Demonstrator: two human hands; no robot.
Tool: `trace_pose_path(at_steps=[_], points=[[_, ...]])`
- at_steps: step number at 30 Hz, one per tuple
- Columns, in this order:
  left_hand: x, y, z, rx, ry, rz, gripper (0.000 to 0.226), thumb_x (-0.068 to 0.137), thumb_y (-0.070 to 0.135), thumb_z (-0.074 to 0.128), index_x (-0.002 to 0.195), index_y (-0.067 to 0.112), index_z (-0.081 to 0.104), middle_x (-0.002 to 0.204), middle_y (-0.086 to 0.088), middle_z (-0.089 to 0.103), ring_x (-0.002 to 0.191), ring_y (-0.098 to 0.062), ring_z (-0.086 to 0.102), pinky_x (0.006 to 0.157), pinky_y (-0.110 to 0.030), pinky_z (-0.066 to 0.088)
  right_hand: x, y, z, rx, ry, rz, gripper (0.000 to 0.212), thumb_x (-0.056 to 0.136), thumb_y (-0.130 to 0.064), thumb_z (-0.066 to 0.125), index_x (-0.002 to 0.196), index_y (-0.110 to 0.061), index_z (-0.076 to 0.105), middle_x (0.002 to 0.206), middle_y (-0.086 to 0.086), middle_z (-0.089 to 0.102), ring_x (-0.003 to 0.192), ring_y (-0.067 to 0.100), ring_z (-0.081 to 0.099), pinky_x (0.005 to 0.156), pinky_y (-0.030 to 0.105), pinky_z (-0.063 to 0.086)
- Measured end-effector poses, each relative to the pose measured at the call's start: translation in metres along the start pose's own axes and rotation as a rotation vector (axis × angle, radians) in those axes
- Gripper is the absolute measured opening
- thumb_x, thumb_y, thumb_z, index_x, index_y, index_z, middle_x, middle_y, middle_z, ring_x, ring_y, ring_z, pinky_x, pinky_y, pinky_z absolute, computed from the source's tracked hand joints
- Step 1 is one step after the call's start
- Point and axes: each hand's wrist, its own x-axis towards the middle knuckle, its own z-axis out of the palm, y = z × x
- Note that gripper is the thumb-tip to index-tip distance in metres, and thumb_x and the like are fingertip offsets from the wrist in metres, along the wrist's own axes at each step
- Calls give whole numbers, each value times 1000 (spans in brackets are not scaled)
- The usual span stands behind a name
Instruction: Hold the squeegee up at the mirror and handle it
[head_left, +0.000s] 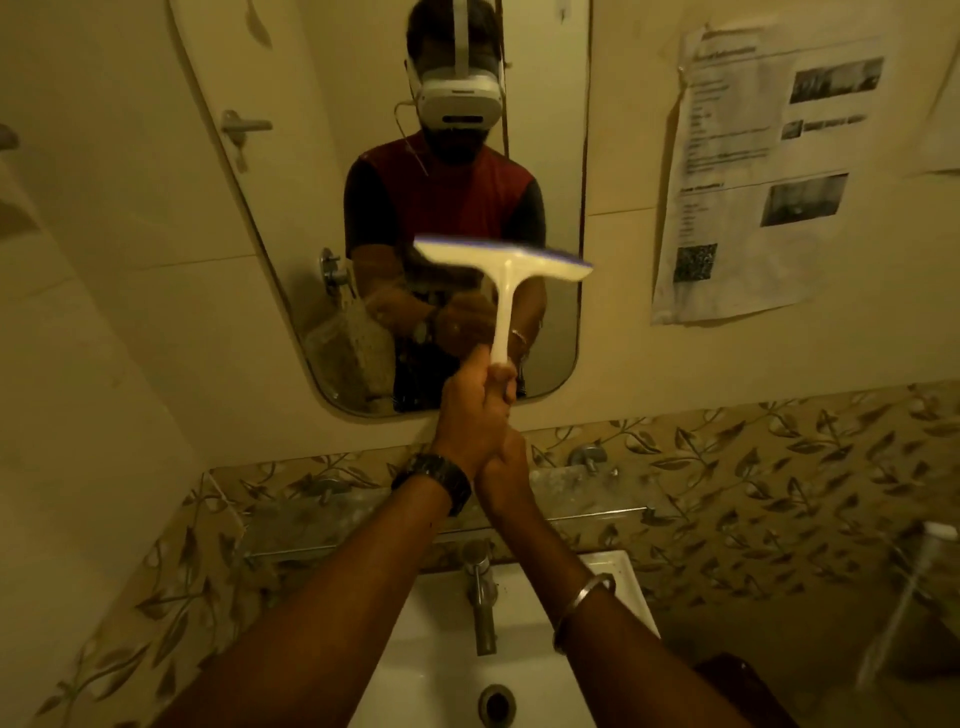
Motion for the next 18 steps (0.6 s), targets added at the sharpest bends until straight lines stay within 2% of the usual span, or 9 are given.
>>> trace_pose_path(at_steps=[2,5,8,12,15,18], points=[[19,23,6,34,-21,65,26,110,22,39,97,7,56,74,2,56,60,-6,49,59,-22,45,18,-17,-4,38,44,-35,34,106,1,44,86,-18,65,79,-3,67,71,3,64,63,22,51],[40,43,12,106,-25,112,23,109,18,40,91,12,53,77,-2,57,62,-8,52,59,-20,48,37,-31,-5,54,88,-13,30,105,-14,48,81,-26,63,77,-7,66,71,6,62,64,27,51],[41,35,11,201,-23,140,20,107,13,44,89,19,51,78,-1,57,64,-9,54,60,-15,48,36,-28,2,93,127,39,36,107,-8,46,76,-21,59,70,-6,62,61,-1,58,58,22,46],[26,3,2,320,-79,77,15,104,12,46,91,20,48,82,-1,57,69,-14,55,65,-24,45,18,0,22,123,146,185,38,108,-7,44,73,-18,55,65,-5,57,54,0,52,53,23,42],[10,-17,-10,374,-112,35,14,103,12,45,92,20,48,84,-1,57,73,-15,54,68,-25,44,-1,13,38,129,121,252,36,108,-9,45,74,-18,55,65,-6,56,55,1,52,52,21,42],[-3,-32,-21,403,-137,-12,16,103,19,42,89,17,50,85,-8,58,71,-16,52,64,-25,43,-17,20,52,142,108,286,36,108,-10,47,74,-19,57,64,-7,57,56,1,54,52,18,44]])
